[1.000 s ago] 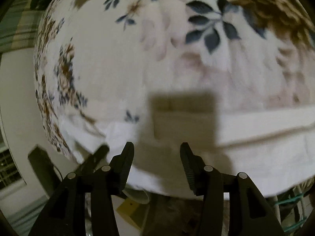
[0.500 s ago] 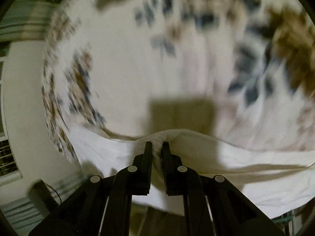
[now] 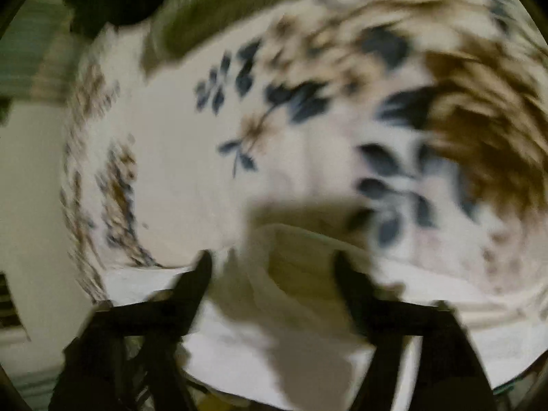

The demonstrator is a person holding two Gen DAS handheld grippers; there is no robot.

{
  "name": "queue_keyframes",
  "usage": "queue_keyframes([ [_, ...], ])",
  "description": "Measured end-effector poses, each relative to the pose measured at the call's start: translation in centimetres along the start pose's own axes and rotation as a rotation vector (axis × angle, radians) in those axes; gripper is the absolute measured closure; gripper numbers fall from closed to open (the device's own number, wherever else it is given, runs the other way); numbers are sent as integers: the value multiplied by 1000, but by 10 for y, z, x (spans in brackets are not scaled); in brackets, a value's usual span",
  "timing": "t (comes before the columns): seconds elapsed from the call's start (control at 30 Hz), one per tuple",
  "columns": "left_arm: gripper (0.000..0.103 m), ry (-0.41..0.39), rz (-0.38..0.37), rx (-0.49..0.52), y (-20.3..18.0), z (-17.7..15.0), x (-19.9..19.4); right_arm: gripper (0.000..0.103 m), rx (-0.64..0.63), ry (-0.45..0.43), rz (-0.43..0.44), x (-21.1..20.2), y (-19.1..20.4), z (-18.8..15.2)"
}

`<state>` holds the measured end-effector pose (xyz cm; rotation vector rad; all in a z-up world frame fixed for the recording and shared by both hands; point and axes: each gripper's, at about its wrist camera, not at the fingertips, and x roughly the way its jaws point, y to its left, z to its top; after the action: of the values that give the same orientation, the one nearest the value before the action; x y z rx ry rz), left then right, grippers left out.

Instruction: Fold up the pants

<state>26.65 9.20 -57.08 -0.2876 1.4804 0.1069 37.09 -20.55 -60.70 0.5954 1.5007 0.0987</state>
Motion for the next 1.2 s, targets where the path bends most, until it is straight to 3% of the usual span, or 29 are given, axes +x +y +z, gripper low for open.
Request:
queue_keyframes([
  [0.13,21,-18,36,103,-33,-7,-18,15,168,-124,23,-68,-66,-45],
  [0.27,21,-8,-22,260,-99,-25,-26,12,398,-223,24,-124,-159,-97],
  [0.47,21,-29,-88,435,-209,-64,-23,12,732,-359,-24,-170,-303,-164],
  [0.63,21,9,-124,493,-287,-86,-5,14,860,-469,-99,-211,-413,-178],
  [0.77,21,32,-110,535,-326,-107,5,22,835,-472,-174,-231,-477,-159],
  [0.83,21,52,-97,555,-341,-116,10,33,786,-438,-190,-228,-497,-146],
  [0.87,21,58,-91,563,-344,-121,10,42,760,-395,-190,-223,-506,-139],
  [0.9,21,65,-81,575,-350,-126,12,74,740,-358,-195,-216,-512,-134],
  [0.93,21,69,-74,582,-352,-129,13,85,720,-321,-237,-212,-515,-131],
  [1.0,21,79,-59,594,-358,-133,17,91,687,-355,-261,-219,-513,-133],
  [1.2,21,84,-43,615,-368,-137,20,93,735,-429,-266,-252,-499,-154],
])
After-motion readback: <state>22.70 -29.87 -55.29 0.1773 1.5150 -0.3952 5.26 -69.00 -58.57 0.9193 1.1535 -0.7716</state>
